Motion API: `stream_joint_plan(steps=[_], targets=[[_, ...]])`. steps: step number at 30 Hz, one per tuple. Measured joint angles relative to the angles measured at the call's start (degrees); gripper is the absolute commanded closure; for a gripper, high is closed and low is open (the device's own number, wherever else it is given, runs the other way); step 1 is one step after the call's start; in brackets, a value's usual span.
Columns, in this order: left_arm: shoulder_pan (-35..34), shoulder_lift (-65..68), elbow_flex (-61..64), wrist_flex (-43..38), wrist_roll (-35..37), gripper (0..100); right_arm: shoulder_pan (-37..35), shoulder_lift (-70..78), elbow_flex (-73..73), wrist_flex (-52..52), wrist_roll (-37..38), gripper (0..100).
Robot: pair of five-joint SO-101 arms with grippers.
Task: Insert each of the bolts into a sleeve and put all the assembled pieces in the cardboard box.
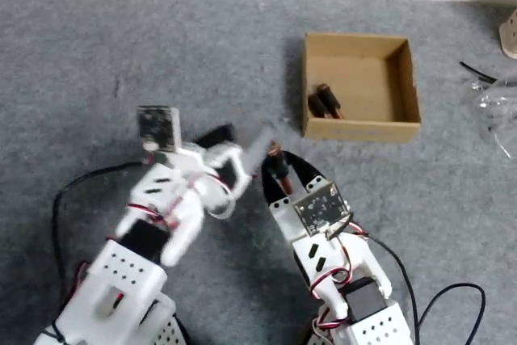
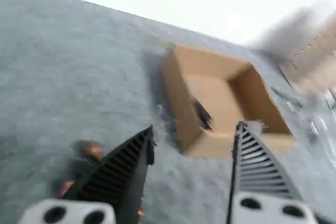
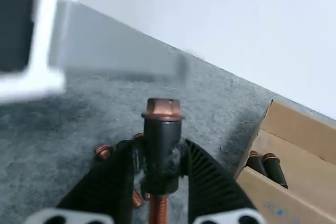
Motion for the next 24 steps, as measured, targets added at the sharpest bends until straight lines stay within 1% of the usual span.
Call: stream_joint_plan(steps=[2,4,11,13,16,17,18,21,24], targets=[[-4.04,0.0,0.35,0.0,0.0,77,0.97,0.0,0.0,0.0,0.0,99.3],[-6.42,0.0,1.41,0.0,0.0,77,2.2,0.0,0.0,0.0,-0.09,99.3],[-7.03,0.0,2.11,0.0,0.0,78,3.25,0.0,0.0,-1.41,-0.09,99.3],[-7.38,0.0,3.08,0.0,0.0,83,3.34,0.0,0.0,-2.2,-0.09,99.3],[-7.12,0.0,6.07,0.0,0.0,98,3.52,0.0,0.0,-2.29,-0.09,99.3],[-7.74,0.0,7.3,0.0,-0.18,100,4.22,0.0,0.0,-2.29,-0.09,99.3],[-8.7,0.0,8.79,0.0,-0.79,98,5.1,0.0,0.0,-2.29,-0.09,99.3],[-10.73,0.0,11.52,0.0,-5.36,100,7.21,0.0,0.0,-2.29,-0.09,99.3],[-11.08,0.0,11.69,0.0,-6.59,99,8.09,0.0,0.0,-2.29,-0.09,99.3]])
